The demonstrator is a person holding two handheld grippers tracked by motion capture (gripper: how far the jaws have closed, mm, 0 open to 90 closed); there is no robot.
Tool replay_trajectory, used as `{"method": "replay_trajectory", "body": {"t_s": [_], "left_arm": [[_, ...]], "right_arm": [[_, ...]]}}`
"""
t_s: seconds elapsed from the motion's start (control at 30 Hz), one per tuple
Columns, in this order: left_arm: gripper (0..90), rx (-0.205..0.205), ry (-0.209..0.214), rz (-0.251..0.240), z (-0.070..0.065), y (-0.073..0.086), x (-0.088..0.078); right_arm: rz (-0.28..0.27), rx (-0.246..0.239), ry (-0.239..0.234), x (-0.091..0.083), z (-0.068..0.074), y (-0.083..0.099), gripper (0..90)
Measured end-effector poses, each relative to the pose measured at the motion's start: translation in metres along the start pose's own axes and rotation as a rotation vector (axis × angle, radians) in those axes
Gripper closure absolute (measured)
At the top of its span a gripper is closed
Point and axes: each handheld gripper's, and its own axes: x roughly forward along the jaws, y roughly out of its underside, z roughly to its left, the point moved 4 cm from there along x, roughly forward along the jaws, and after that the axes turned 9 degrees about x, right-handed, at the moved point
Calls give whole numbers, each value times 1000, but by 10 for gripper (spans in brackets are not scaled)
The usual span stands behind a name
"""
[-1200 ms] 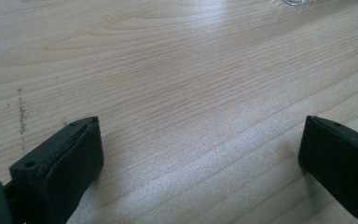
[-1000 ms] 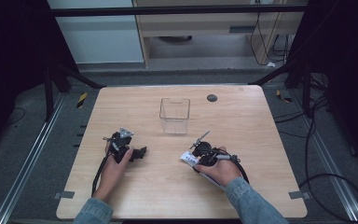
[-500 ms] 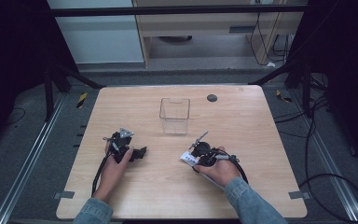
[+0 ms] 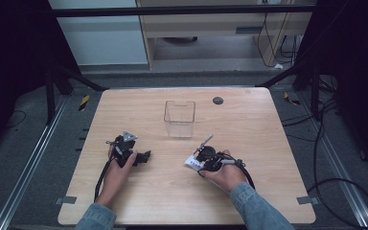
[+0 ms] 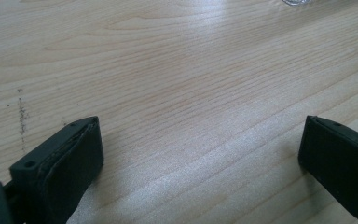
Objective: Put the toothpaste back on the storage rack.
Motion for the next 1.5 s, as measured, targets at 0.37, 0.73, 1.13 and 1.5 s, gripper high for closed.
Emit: {"method": "replay_trajectory", "body": {"t_s": [0.37, 0.73, 1.13, 1.5], "left_arm": [[0, 0, 0, 0, 0, 0, 0], [0, 0, 0, 1, 0, 0, 0], [0, 0, 0, 0, 0, 0, 0], [0, 0, 0, 0, 0, 0, 0]], "right_arm": [[2, 5, 17, -2, 1, -1, 738], [-18, 36, 22, -6, 3, 1, 787], [-87, 84, 4, -36, -8, -2, 792], [-216, 134, 36, -74, -34, -10, 792]]}}
